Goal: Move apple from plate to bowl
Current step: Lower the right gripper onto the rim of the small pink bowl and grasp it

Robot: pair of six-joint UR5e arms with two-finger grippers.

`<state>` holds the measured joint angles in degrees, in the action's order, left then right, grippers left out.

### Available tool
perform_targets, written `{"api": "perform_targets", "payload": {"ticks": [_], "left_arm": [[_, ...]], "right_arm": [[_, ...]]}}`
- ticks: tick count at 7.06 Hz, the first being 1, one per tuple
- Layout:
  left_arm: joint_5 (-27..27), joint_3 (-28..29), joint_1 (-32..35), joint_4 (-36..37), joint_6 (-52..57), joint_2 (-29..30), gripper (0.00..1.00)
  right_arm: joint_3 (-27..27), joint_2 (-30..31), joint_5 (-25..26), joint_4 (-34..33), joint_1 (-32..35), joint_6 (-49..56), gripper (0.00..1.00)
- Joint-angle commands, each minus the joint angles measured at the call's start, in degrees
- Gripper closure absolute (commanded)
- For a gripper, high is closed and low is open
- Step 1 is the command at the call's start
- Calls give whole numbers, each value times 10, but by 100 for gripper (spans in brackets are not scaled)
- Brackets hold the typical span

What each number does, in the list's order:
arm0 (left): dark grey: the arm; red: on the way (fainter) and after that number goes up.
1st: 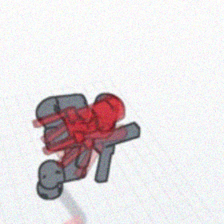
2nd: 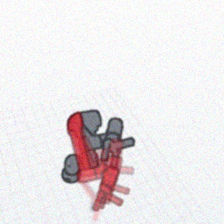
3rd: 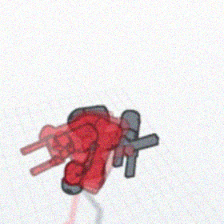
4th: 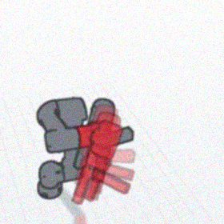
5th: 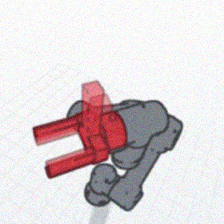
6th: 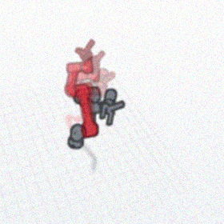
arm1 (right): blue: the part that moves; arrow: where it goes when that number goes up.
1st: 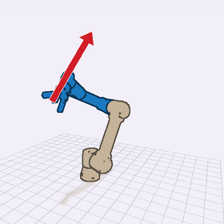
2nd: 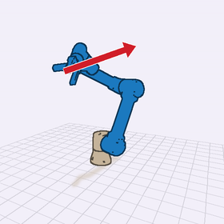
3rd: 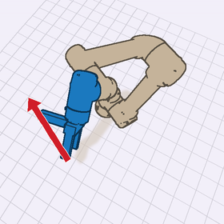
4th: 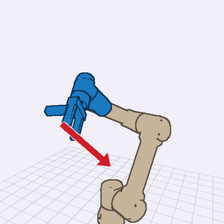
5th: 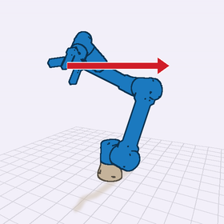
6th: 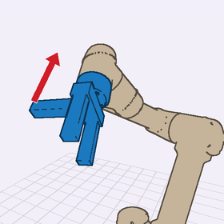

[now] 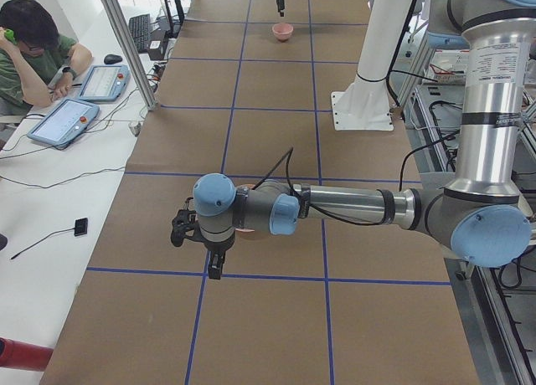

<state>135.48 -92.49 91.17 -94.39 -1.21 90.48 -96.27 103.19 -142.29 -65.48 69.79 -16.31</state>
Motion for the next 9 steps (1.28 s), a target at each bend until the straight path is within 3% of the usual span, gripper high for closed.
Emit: {"api": "perform_targets", "payload": {"ticks": [1, 4, 5, 6, 7, 9], "left_arm": [[0, 1, -1, 0, 1, 0, 1], [0, 1, -3, 2, -1, 2, 1], [0, 0, -3, 1, -1, 2, 1], [0, 0, -3, 1, -1, 2, 1], [0, 0, -3, 2, -1, 2, 1], [0, -1, -3, 1, -1, 2, 1]], "right_arm": [[27, -25, 2, 0, -22, -2, 0], [43, -27, 3, 0, -52, -1, 1], [53, -27, 3, 0, -53, -1, 26], [54, -27, 3, -1, -54, 1, 81], [53, -28, 6, -1, -55, 3, 100], [54, -34, 8, -2, -55, -2, 100]]}}
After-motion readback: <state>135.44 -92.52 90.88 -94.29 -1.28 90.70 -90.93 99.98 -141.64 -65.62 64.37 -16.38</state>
